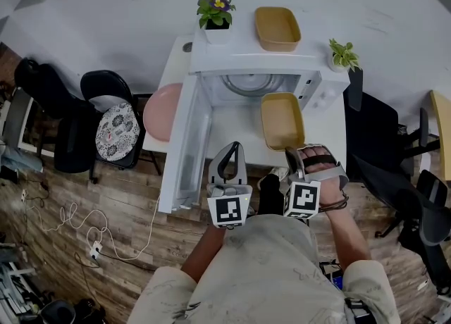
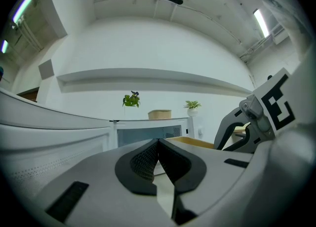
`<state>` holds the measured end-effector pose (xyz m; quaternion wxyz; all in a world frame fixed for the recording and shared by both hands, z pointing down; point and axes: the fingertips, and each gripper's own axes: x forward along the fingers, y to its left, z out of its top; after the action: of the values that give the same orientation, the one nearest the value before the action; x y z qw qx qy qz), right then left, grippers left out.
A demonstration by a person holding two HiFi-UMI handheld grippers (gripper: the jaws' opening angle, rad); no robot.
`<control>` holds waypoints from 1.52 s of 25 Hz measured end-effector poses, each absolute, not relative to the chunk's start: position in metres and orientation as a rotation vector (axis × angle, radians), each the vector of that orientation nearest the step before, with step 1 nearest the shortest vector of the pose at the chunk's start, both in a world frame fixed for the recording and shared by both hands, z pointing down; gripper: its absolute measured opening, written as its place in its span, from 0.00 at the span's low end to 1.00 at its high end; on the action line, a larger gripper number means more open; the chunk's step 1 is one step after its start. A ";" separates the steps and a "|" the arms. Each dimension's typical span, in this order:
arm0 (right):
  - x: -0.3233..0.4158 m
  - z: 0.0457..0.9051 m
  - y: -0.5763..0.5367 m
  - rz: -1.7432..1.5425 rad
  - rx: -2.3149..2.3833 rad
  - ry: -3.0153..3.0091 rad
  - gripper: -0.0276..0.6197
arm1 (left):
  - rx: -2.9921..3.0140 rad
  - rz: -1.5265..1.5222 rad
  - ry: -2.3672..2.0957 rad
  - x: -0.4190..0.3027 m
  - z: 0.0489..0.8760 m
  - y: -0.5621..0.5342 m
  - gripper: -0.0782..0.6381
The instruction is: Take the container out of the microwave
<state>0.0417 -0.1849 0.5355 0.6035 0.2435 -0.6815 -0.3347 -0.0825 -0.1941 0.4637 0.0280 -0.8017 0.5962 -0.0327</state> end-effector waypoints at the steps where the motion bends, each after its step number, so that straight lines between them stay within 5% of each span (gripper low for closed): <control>1: 0.041 0.534 -0.185 -0.785 0.566 -1.571 0.09 | -2.460 -0.115 1.837 -0.083 0.463 -0.194 0.12; 38: 0.044 0.540 -0.185 -0.792 0.550 -1.555 0.09 | -2.420 -0.127 1.824 -0.083 0.458 -0.191 0.12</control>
<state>0.0440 -0.1855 0.5399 0.6099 0.2383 -0.6734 -0.3432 -0.0827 -0.1907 0.4579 0.0541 -0.7967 0.6005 -0.0418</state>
